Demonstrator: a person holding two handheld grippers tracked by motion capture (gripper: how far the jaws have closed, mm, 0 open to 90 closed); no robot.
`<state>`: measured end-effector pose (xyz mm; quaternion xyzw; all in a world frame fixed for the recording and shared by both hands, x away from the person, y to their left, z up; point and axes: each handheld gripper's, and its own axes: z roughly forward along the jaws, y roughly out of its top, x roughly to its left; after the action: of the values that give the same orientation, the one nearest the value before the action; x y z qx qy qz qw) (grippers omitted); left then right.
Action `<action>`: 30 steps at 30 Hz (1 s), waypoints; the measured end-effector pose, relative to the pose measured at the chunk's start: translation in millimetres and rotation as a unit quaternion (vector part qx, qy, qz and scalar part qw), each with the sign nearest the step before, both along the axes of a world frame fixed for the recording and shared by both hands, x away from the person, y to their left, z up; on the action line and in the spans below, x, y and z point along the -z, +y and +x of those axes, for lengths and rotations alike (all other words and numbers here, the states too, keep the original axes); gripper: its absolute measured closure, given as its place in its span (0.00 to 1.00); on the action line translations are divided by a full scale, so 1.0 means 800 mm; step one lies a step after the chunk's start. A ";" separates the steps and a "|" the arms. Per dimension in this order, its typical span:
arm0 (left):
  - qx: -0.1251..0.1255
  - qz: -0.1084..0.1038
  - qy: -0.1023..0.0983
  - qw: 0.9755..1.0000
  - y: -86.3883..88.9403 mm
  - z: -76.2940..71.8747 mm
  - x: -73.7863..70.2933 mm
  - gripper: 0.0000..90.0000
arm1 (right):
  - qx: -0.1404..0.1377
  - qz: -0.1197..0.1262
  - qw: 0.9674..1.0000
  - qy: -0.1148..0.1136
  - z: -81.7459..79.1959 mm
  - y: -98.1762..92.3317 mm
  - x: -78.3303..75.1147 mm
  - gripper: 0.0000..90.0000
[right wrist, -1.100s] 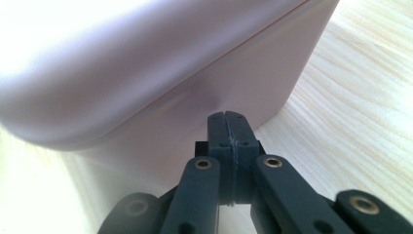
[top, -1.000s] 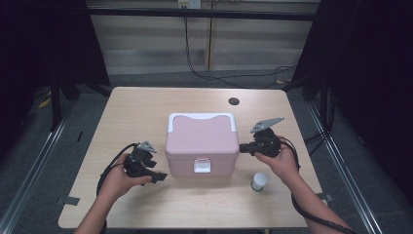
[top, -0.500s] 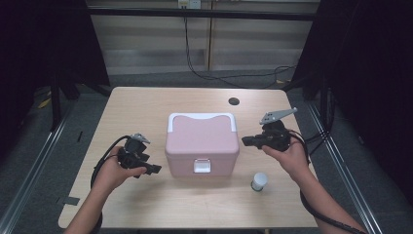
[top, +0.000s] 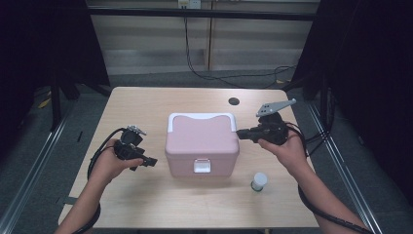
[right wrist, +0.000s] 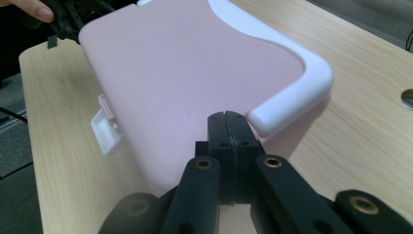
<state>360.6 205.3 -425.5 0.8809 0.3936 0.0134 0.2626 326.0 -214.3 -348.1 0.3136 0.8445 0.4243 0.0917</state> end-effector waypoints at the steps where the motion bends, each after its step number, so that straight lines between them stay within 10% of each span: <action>1: -0.003 0.002 0.002 1.000 0.001 0.003 -0.003 0.33 | -0.005 0.001 1.000 -0.001 0.000 0.006 -0.002 1.00; 30: -0.052 -0.016 0.033 0.998 0.000 0.040 -0.031 0.23 | -0.013 0.003 1.000 -0.003 0.001 0.041 0.017 1.00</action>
<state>393.0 205.0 -400.9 0.8551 0.4470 -0.0082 0.2627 327.0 -181.6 -361.5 0.3017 0.8470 0.4289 0.0875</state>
